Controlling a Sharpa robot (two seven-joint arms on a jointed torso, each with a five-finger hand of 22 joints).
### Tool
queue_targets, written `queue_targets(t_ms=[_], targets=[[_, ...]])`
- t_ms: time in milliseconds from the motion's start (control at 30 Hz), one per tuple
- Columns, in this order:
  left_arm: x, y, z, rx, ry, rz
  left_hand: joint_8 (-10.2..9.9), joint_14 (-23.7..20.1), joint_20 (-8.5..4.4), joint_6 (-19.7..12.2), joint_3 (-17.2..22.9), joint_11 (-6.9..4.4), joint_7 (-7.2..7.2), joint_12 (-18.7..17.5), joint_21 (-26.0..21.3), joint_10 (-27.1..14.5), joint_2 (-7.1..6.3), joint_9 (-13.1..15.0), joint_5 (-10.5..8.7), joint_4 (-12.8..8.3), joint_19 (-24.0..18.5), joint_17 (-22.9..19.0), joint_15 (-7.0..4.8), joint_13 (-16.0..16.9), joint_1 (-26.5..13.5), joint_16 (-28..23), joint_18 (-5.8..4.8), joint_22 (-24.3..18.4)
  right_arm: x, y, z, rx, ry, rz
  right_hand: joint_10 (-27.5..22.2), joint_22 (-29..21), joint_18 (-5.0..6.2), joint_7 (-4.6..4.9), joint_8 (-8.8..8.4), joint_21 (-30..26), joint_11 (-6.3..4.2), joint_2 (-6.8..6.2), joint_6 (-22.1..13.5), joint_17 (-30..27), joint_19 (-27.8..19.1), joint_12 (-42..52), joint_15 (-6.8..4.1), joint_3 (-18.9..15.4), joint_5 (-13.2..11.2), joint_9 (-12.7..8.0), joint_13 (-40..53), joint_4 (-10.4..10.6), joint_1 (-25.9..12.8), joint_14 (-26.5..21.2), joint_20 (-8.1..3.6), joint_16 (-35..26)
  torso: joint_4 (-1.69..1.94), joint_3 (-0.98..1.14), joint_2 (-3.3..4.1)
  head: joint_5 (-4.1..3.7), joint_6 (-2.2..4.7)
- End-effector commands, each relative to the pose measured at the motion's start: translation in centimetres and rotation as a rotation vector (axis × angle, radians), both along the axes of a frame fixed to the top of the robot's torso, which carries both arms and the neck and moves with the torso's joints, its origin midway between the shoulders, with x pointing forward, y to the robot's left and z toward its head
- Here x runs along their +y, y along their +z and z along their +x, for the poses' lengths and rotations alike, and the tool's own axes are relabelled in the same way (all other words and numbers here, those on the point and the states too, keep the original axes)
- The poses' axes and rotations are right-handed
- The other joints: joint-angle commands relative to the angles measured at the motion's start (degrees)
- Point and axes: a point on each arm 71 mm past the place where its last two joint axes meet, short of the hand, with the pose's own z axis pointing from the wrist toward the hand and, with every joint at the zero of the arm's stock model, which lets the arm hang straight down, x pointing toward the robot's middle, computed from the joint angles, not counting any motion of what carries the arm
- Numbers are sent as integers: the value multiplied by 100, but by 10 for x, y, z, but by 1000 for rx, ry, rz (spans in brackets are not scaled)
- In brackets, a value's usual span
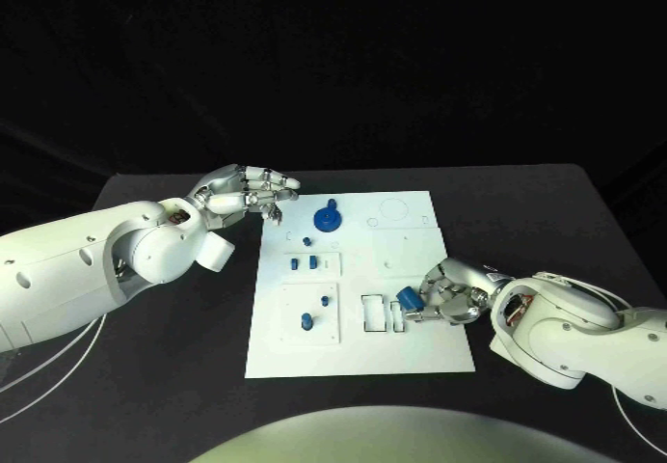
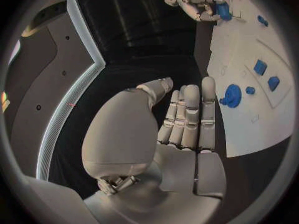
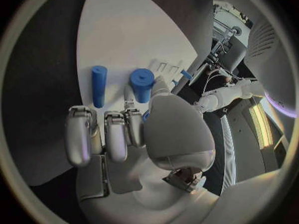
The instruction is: Assemble the parts on the task board
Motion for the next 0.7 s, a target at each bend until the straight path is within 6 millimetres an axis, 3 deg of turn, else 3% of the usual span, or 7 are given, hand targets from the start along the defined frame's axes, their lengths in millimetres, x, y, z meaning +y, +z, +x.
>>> queue_targets(t_ms=[33,433,700], targets=[[-2,1,-1,-2,-16,-8,36,-10,19,-41,3,1,-9,36,-28,-47,-2,6,26,-17,15,-9,46,-6,-70,-31,84,-9,-7,-11,-3,35,-34,-66,215,1249,-78,-32,39,20,-71,272,123,1054,322,43,-56,278,36,-693,883,-93,534,504,-38,23,-6,-2,-3,1,6],[-2,1,0,-1,-17,-8,36,-10,19,-41,3,1,-9,36,-28,-47,-2,6,26,-17,15,-9,46,-6,-70,-31,84,-9,-11,-9,-9,107,-130,28,256,1259,-82,-93,84,35,-123,264,295,1058,329,103,-96,423,33,-696,934,-31,611,505,-70,23,-11,3,-6,-29,36],[-3,0,0,-1,-18,-8,36,-10,19,-41,3,1,-9,36,-28,-47,-2,6,26,-17,15,-9,46,-6,-70,-31,84,-9,-12,6,-6,91,-177,109,276,1273,-89,-137,116,70,-158,288,383,1072,343,126,-124,488,32,-686,954,-25,577,508,-94,26,-7,-3,-3,-52,57]])
